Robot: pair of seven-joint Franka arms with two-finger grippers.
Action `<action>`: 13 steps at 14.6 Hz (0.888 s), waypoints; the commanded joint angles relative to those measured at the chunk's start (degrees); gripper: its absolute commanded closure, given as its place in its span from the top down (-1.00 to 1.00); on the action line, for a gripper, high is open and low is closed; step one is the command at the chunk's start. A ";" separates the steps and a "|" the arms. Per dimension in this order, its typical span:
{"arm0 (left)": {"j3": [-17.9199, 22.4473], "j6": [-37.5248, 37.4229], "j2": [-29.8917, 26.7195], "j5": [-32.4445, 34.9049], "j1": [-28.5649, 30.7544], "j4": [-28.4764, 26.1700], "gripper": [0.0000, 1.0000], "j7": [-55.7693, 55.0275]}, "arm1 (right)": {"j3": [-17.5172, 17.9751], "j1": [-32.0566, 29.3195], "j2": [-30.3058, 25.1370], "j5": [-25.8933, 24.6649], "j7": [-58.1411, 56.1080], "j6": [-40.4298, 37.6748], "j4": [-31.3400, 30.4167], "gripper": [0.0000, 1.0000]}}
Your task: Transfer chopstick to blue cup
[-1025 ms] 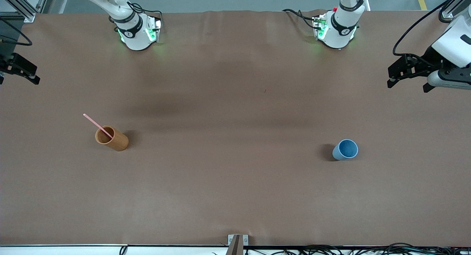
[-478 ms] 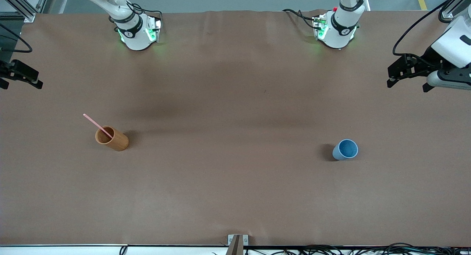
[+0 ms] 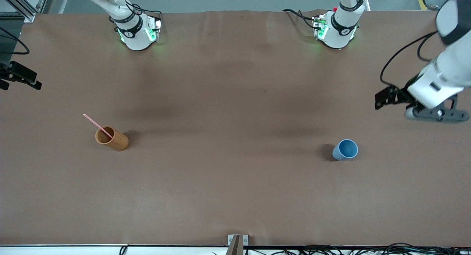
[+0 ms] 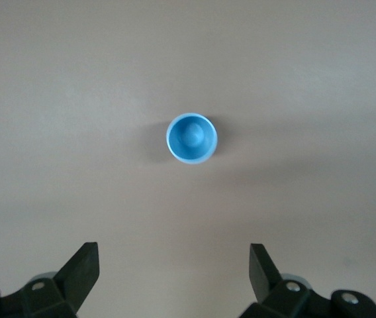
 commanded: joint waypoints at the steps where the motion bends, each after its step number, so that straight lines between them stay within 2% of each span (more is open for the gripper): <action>1: 1.07 9.48 4.69 -0.69 0.59 -5.01 1.00 2.66 | 0.39 -1.42 0.45 3.52 -0.73 0.22 -1.94 1.00; 4: 1.07 16.87 11.82 -1.21 0.68 -4.83 1.00 1.88 | 0.39 -6.16 0.28 10.46 -1.87 6.17 -9.57 1.00; 7: 1.07 22.33 17.19 -2.09 0.68 -4.57 1.00 1.78 | 0.48 -8.36 0.28 12.06 -5.65 14.08 -17.57 1.00; 10: 0.98 26.73 21.32 -4.19 0.33 -3.52 1.00 0.91 | 0.39 -10.82 0.19 20.39 -9.68 19.72 -25.74 0.72; 13: 0.89 27.18 22.21 -5.26 0.68 -4.74 1.00 0.99 | 0.39 -10.92 0.28 22.00 -11.80 26.39 -30.15 0.48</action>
